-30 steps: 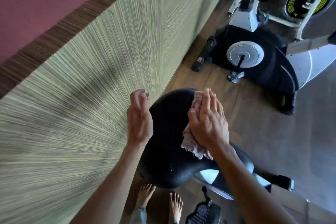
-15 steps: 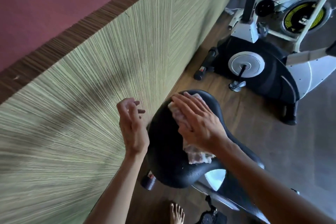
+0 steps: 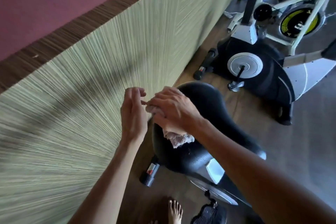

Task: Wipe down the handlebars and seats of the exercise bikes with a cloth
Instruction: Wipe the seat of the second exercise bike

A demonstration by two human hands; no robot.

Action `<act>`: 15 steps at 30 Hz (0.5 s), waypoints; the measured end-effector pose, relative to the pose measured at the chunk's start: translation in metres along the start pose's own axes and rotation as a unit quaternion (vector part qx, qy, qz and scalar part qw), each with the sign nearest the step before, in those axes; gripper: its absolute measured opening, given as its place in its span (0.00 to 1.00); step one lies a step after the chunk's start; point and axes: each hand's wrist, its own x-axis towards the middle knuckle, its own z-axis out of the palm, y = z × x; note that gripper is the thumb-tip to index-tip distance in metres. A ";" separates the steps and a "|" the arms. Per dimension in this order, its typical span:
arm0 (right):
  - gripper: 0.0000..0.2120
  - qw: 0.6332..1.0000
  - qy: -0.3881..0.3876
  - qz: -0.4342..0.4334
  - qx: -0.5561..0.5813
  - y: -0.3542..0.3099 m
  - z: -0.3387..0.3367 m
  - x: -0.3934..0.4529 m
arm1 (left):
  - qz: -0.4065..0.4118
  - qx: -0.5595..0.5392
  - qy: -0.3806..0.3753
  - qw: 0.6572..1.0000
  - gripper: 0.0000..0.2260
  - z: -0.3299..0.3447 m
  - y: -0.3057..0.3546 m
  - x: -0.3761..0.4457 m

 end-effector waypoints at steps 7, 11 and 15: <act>0.27 0.949 0.209 0.172 0.162 0.031 -0.014 -0.074 | 0.155 0.334 -0.078 0.926 0.26 0.041 0.029 -0.040; 0.30 0.973 0.100 0.210 0.002 0.048 0.002 -0.106 | 0.161 0.557 -0.133 0.804 0.38 0.071 0.011 -0.033; 0.27 0.975 0.111 0.194 -0.001 0.048 0.004 -0.102 | 0.131 0.569 -0.150 0.798 0.36 0.071 0.008 -0.010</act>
